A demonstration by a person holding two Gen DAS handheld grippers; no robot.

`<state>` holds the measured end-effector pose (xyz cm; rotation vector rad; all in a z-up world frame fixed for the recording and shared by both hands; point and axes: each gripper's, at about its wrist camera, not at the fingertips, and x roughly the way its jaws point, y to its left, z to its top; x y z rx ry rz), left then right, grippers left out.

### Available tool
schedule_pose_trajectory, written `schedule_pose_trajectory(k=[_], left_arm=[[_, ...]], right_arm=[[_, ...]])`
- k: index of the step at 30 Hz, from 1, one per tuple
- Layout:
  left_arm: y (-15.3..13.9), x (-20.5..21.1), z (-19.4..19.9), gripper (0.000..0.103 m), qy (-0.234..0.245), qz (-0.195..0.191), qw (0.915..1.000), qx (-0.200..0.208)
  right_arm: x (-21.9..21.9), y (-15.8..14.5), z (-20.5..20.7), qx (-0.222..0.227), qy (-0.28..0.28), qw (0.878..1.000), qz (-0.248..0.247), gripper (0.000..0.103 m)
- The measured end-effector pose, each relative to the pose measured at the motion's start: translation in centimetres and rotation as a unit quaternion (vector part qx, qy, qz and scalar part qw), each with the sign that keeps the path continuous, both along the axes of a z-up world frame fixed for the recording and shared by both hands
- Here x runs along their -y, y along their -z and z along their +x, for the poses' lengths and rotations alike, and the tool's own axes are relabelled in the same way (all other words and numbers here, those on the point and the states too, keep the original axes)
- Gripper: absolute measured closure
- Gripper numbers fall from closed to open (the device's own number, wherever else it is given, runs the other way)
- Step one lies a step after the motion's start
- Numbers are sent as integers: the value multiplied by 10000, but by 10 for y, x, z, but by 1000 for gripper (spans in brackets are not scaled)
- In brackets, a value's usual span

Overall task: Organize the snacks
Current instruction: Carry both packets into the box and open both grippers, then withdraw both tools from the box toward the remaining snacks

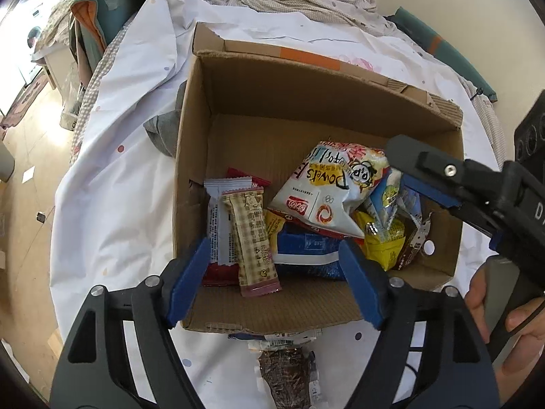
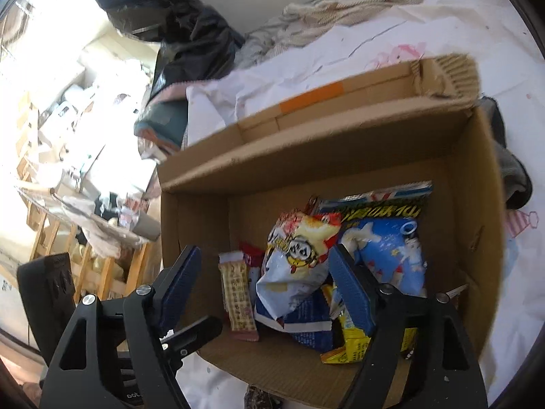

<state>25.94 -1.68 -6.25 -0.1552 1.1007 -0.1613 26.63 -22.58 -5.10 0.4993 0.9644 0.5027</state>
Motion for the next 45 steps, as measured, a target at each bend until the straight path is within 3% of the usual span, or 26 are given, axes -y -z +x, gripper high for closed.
schedule_pose_trajectory(k=[10,21,34,41,45], left_arm=[[-6,-2,-3,28,-71,60,9998,152],[-23,-25,-33,28,-449,98,9987,200],[32,-25,-91,28,-645,-114,9938,-898],[65,-5,-98,28,-463,-419,9874,-1455],[82,14,-95,28,-222,-237,9869,-1583]], right_arm=[[10,0,-3,-96,106,9999,8,23],[20,-8,-42,-175,131,9994,-251,23],[47,1,-108,-590,336,9974,-254,23],[63,17,-134,-875,476,9944,-348,23],[72,23,-140,-990,585,9924,-442,23]])
